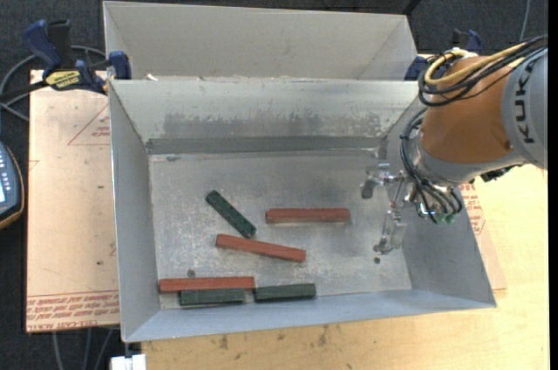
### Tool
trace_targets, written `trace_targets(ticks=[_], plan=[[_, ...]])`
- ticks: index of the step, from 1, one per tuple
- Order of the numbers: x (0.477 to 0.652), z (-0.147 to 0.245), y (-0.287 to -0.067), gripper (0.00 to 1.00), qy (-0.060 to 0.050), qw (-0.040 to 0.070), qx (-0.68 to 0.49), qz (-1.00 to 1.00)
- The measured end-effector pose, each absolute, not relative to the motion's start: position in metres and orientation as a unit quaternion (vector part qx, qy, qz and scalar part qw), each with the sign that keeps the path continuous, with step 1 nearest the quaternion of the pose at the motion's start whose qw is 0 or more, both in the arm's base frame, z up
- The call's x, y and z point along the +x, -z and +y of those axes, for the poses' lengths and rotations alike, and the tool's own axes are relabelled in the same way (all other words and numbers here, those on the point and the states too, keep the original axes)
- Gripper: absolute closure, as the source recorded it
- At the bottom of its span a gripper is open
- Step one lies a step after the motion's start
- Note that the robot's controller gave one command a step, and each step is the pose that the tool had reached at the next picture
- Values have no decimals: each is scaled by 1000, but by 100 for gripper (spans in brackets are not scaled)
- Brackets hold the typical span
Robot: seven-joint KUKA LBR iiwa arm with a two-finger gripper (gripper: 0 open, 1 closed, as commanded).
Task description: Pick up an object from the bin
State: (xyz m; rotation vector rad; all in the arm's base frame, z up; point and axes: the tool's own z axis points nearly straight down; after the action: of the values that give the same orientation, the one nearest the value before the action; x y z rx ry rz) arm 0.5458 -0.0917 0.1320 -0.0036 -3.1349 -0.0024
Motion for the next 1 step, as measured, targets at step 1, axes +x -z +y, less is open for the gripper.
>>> trace_targets(ticks=[1], plan=[[560,-36,-70,0,2,2,29,-1000]])
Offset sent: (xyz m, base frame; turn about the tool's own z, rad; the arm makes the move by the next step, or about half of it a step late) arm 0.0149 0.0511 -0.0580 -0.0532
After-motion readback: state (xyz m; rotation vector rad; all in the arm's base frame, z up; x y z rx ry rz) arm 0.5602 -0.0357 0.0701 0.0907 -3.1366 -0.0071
